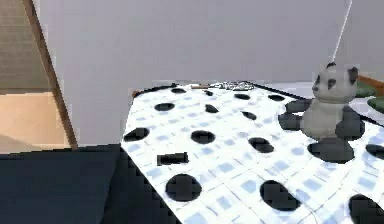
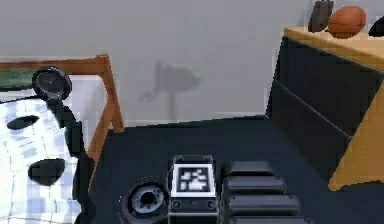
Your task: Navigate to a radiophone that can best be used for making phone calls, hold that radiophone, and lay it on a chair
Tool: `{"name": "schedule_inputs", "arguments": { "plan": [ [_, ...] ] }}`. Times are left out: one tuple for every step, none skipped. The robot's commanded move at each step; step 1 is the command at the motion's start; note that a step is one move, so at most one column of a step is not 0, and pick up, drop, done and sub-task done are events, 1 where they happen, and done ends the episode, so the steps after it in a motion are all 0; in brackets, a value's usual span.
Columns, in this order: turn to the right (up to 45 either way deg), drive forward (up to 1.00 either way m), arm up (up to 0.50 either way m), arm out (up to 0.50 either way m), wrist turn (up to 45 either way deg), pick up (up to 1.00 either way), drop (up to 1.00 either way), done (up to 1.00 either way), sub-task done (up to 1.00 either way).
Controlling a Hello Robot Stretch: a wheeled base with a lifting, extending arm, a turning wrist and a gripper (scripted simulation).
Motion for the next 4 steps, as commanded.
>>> {"name": "schedule_inputs", "arguments": {
  "plan": [
    [45.0, 0.0, 0.0, 0.0, 0.0, 0.0, 0.0, 0.0, 0.0],
    [12.0, 0.0, 0.0, 0.0, 0.0, 0.0, 0.0, 0.0, 0.0],
    [0.0, 0.3, 0.0, 0.0, 0.0, 0.0, 0.0, 0.0, 0.0],
    [-45.0, 0.0, 0.0, 0.0, 0.0, 0.0, 0.0, 0.0, 0.0]
  ]
}}
